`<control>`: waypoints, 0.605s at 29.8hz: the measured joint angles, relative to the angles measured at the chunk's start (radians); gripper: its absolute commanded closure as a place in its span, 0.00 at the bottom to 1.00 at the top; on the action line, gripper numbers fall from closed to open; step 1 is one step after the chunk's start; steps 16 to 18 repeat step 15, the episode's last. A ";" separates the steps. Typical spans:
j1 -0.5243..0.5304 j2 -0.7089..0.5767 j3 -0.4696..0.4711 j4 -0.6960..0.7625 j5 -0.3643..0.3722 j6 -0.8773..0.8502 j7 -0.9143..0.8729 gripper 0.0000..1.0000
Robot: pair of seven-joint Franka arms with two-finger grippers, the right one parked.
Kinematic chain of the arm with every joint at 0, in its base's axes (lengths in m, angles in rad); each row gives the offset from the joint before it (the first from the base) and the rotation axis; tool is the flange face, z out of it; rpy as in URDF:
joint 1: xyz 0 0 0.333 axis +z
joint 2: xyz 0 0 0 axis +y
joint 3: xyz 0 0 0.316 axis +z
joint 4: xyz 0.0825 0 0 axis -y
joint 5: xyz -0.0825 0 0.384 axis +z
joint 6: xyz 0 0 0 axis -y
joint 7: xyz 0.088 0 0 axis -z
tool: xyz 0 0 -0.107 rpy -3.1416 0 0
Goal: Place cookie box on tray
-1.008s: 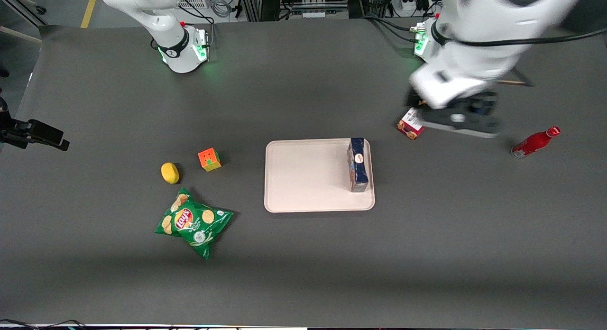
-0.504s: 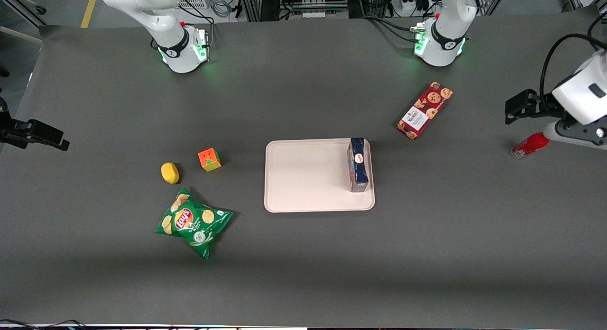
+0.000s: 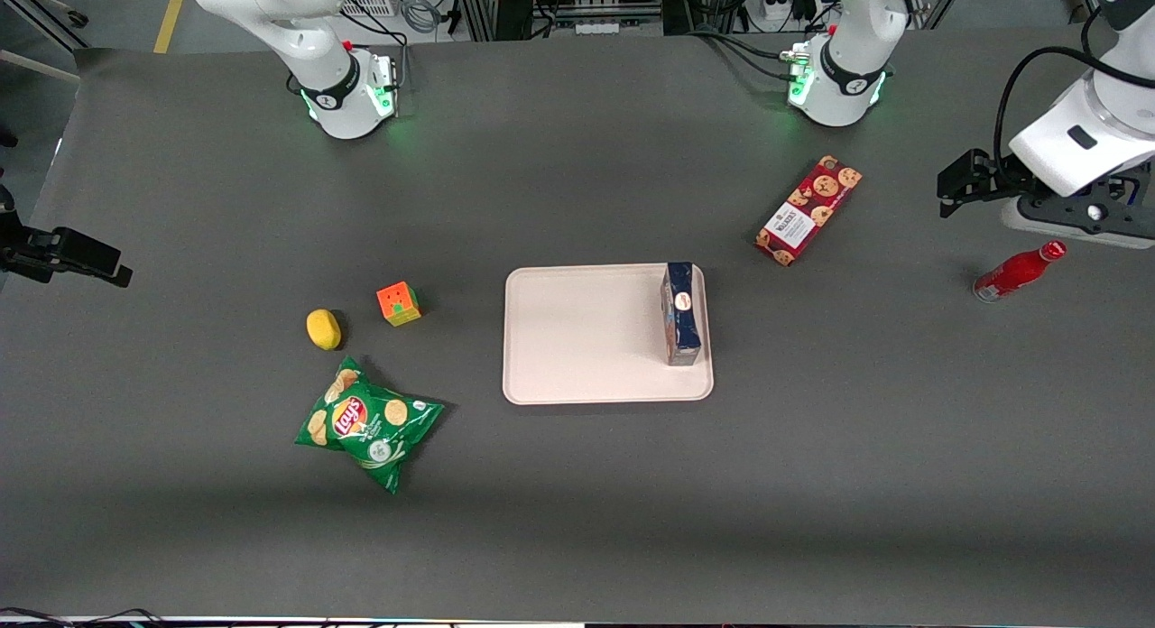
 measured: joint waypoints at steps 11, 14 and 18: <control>0.000 -0.004 0.003 -0.021 0.000 0.014 0.000 0.00; 0.000 -0.005 0.004 -0.022 0.000 0.015 0.000 0.00; -0.001 -0.005 0.004 -0.022 0.000 0.015 0.000 0.00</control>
